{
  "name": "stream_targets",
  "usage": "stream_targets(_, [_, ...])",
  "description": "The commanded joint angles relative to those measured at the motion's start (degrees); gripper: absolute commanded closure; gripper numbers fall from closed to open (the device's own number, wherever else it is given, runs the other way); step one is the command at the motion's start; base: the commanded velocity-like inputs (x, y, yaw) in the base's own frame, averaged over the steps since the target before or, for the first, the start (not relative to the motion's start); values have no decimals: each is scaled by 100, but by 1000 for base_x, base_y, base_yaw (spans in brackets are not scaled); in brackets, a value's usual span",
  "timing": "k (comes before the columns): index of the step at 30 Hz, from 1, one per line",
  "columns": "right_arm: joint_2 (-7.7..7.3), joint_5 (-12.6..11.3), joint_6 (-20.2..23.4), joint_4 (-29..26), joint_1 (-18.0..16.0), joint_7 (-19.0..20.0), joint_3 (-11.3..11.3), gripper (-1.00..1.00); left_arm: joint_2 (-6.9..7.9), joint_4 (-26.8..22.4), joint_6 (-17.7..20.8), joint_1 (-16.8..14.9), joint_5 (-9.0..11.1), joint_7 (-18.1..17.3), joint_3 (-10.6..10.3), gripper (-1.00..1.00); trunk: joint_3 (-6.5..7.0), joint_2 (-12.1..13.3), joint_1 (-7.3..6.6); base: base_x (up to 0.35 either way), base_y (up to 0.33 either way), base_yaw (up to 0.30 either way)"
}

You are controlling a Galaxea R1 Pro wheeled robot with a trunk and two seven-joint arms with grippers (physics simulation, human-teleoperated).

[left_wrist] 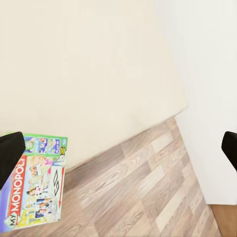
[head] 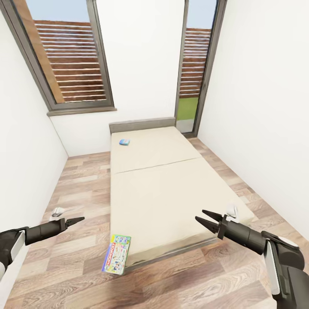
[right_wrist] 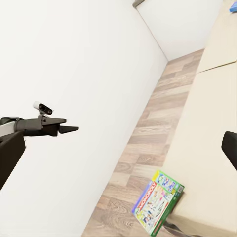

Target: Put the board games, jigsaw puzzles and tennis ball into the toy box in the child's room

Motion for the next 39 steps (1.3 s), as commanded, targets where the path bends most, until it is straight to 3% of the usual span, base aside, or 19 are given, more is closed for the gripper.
stream_targets(1, [-1, -22, 56, -2, -4, 9, 3, -100, -1, 1, 60, -6, 0, -20, 15, -100, -1, -9, 3, 5, -55, 186])
stream_targets(24, [-3, -18, 56, 1, -4, 4, 98, -100, -2, 1, 60, -6, 0, -20, 19, -100, 185, -9, 3, 12, -30, 187])
stream_targets(39, [-3, -22, 56, 4, -4, 8, 99, -100, -4, 2, 60, -6, 0, -20, 11, -100, 220, -9, 3, 0, 5, 70])
